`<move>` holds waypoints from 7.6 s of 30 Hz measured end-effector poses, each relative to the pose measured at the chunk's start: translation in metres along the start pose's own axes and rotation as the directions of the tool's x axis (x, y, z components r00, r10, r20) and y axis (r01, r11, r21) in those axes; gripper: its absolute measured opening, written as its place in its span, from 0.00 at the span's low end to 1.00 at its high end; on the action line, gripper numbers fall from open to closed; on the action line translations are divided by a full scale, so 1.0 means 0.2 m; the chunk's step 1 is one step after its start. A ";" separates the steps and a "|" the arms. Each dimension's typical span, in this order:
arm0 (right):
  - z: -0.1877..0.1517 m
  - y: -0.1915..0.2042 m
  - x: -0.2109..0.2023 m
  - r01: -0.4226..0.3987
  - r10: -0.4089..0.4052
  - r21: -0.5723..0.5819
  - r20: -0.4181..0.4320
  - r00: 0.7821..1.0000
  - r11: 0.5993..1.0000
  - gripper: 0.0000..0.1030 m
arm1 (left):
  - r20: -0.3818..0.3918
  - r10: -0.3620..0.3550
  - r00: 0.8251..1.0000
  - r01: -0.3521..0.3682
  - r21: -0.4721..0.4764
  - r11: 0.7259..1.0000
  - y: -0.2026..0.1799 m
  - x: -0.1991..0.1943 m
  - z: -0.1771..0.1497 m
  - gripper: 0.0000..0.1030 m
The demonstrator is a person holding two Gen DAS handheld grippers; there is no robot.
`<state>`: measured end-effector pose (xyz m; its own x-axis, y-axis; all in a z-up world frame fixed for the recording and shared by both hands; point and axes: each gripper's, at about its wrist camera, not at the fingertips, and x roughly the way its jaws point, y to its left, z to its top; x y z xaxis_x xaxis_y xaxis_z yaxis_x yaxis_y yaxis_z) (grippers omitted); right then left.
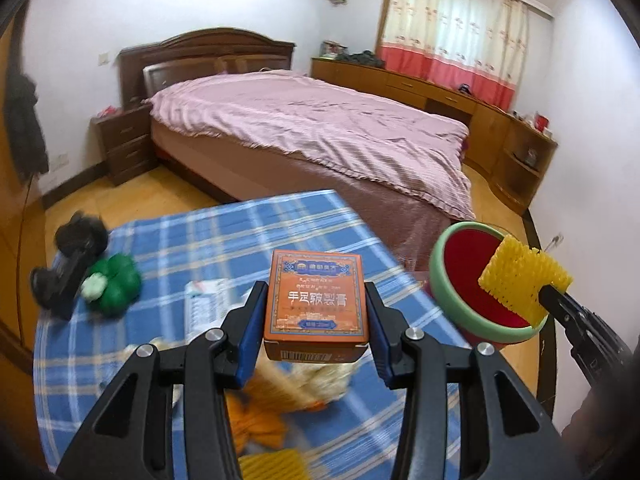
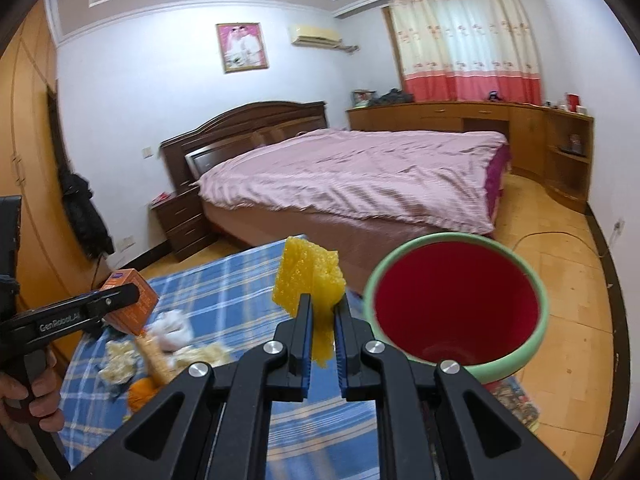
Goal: Collect trash
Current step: 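Carry the box and foam net over the red bucket and open both tools, then move both open tools back over the table, then grasp the blue plastic scoop with the left tool while the right tool grasps the corn snack bag, then carry the scoop and corn bag over the red bucket and open both tools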
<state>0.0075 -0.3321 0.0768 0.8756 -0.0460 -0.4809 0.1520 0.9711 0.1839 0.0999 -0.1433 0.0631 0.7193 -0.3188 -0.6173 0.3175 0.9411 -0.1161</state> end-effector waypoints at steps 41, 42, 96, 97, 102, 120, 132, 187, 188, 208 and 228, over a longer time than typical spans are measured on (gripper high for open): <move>-0.11 -0.84 0.28 0.191 -0.150 0.314 -0.148 0.977 0.930 0.36 | -0.193 -0.236 0.952 0.281 0.251 0.926 -0.96 0.61 -0.01 0.57; -0.11 -0.84 0.28 0.191 -0.151 0.315 -0.148 0.977 0.930 0.36 | -0.192 -0.237 0.952 0.280 0.244 0.928 -0.95 0.61 0.00 0.57; -0.12 0.41 -0.03 -0.141 0.151 0.072 -0.148 0.977 0.987 0.63 | -0.058 0.243 0.968 -0.248 -0.110 0.962 0.65 -0.33 -0.18 0.57; -0.12 0.42 -0.02 -0.143 0.153 0.071 -0.155 0.976 0.987 0.63 | -0.075 0.240 0.968 -0.248 -0.128 0.960 0.69 -0.32 -0.20 0.57; -0.17 0.46 0.05 -0.141 0.152 0.069 -0.197 0.969 0.988 0.63 | -0.125 0.222 0.967 -0.244 -0.205 0.948 0.79 -0.24 -0.28 0.57; -0.32 0.46 0.22 -0.123 0.145 0.088 -0.305 0.941 0.988 0.64 | -0.288 0.188 0.939 -0.264 -0.251 0.931 0.79 0.07 -0.56 0.57; -0.33 0.48 0.26 -0.135 0.155 0.083 -0.325 0.933 0.987 0.64 | -0.290 0.299 0.909 -0.365 -0.209 0.907 0.87 0.06 -0.58 0.57; -0.27 0.94 0.46 -0.388 0.343 -0.073 -0.336 0.877 0.919 0.26 | -0.098 0.254 0.962 -0.272 -0.313 0.910 0.98 -0.13 -0.56 0.19; -0.26 0.94 0.44 -0.388 0.346 -0.073 -0.326 0.880 0.919 0.26 | -0.089 0.252 0.964 -0.267 -0.310 0.912 0.97 -0.15 -0.55 0.19; -0.04 0.62 0.05 -0.354 0.355 0.035 -0.120 0.927 0.935 0.26 | 0.031 0.070 0.997 -0.063 -0.188 0.980 0.56 -0.33 -0.32 0.19; 0.11 -0.11 -0.01 -0.089 0.095 0.159 -0.035 0.995 0.983 0.26 | -0.041 -0.161 0.986 0.163 0.029 0.986 -0.16 -0.03 -0.05 0.19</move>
<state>0.0115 -0.3573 0.0923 0.8697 0.0549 -0.4905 0.1446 0.9218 0.3597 0.0801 -0.1700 0.0630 0.6324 -0.4614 -0.6222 0.4481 0.8731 -0.1921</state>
